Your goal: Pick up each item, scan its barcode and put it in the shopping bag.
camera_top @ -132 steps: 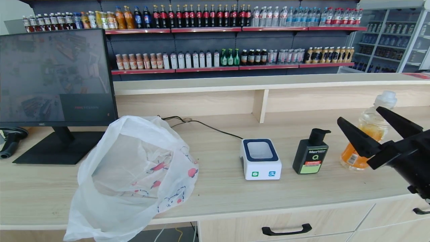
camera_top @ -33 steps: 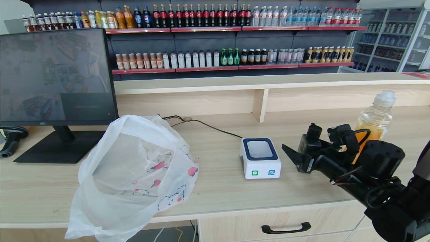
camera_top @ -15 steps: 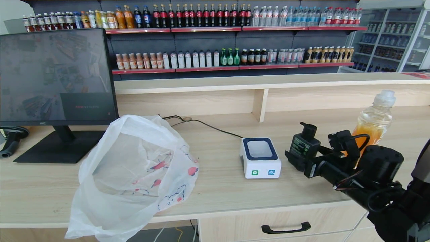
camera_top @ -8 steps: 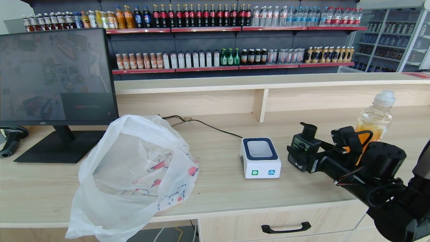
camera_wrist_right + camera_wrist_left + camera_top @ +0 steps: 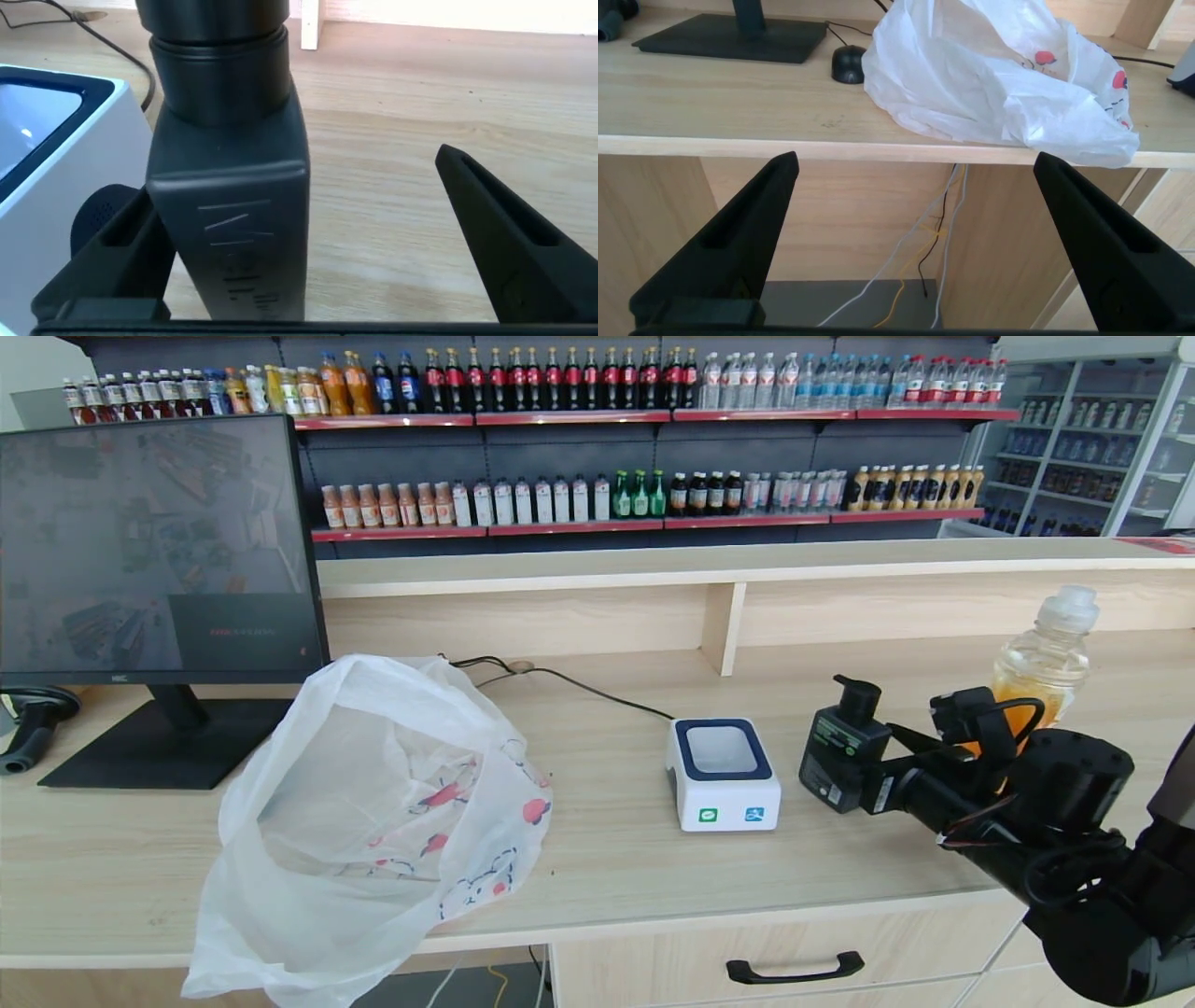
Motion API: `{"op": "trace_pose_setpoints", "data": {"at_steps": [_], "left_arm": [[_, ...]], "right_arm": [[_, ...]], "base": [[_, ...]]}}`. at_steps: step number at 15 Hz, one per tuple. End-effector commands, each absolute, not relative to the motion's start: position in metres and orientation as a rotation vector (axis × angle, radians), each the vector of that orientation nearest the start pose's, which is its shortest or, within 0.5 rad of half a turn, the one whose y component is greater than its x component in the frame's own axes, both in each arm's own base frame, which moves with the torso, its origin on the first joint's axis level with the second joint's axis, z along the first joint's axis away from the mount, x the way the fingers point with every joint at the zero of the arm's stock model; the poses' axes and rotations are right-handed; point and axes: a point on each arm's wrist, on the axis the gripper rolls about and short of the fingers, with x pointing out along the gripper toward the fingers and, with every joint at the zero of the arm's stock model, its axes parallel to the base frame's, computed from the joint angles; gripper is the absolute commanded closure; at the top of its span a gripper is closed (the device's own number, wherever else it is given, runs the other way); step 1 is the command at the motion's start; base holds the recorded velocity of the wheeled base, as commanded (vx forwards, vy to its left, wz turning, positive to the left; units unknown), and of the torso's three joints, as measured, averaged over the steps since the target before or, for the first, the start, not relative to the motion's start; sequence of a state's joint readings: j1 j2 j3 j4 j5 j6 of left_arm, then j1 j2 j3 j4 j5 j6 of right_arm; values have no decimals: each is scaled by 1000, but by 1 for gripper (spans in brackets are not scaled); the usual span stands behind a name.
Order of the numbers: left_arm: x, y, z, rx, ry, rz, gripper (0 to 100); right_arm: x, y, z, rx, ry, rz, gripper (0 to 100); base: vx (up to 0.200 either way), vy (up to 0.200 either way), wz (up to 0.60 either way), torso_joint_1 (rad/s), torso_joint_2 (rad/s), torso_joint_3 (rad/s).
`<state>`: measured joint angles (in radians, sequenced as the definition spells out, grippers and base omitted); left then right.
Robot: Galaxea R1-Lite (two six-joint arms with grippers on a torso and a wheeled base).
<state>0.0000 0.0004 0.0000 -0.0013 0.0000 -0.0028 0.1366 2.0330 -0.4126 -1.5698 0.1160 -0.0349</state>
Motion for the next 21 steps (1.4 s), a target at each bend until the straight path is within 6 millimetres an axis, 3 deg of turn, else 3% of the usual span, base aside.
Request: {"op": "trace_pose_setpoints", "data": {"at_steps": [1, 7, 8, 21], "left_arm": [[-23, 0, 76, -3, -2, 0, 0], [-23, 0, 76, -3, -2, 0, 0], [-23, 0, 76, -3, -2, 0, 0], [-23, 0, 76, -3, -2, 0, 0]], "right_arm": [[302, 44, 83, -36, 49, 254, 0], [309, 45, 74, -34, 68, 254, 0], [309, 45, 74, -34, 70, 254, 100], [307, 45, 92, -34, 6, 253, 100]], "base": [[0, 0, 0, 0, 0, 0], [0, 0, 0, 0, 0, 0], [0, 0, 0, 0, 0, 0], [0, 0, 0, 0, 0, 0]]}}
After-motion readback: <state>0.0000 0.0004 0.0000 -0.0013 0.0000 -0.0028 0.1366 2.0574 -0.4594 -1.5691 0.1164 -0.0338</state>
